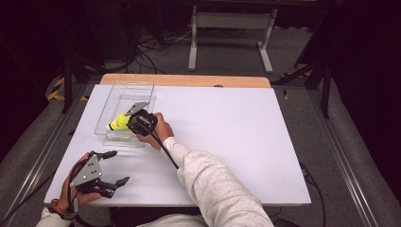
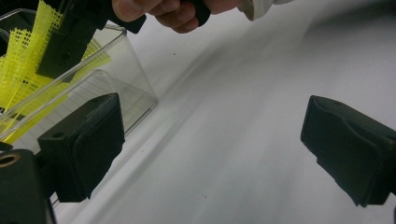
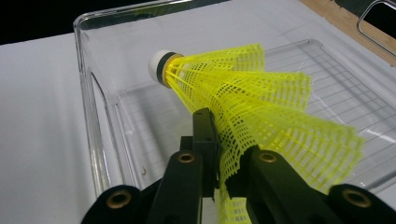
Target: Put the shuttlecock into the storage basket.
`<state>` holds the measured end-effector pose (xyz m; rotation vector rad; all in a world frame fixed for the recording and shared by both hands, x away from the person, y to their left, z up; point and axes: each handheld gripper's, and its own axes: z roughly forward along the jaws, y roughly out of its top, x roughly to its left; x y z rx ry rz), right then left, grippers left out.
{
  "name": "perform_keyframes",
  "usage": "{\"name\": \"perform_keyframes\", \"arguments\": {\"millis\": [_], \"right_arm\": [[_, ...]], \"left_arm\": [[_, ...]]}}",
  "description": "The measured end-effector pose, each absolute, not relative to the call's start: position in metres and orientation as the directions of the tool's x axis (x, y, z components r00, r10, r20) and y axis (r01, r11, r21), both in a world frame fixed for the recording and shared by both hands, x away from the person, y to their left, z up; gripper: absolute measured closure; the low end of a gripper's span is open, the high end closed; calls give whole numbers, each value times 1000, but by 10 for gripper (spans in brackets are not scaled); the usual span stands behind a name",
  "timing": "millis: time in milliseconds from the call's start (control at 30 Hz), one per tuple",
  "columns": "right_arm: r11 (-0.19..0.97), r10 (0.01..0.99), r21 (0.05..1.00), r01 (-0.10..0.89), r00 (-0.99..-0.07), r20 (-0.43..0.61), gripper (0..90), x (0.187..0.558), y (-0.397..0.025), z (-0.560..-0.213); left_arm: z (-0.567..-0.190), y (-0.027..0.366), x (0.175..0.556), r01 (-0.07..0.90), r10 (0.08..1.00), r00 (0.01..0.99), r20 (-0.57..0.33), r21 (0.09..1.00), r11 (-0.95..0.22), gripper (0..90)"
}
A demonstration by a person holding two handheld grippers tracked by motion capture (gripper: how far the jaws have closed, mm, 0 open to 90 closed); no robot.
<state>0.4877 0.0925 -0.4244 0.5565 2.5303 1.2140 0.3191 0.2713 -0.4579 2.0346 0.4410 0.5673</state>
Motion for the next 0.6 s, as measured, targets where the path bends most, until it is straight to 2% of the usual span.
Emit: {"name": "perform_keyframes", "arguments": {"millis": [600], "right_arm": [[593, 435, 776, 217, -897, -81, 839, 484, 92, -425]], "left_arm": [[-458, 271, 319, 78, 514, 830, 215, 868, -490, 72]]}}
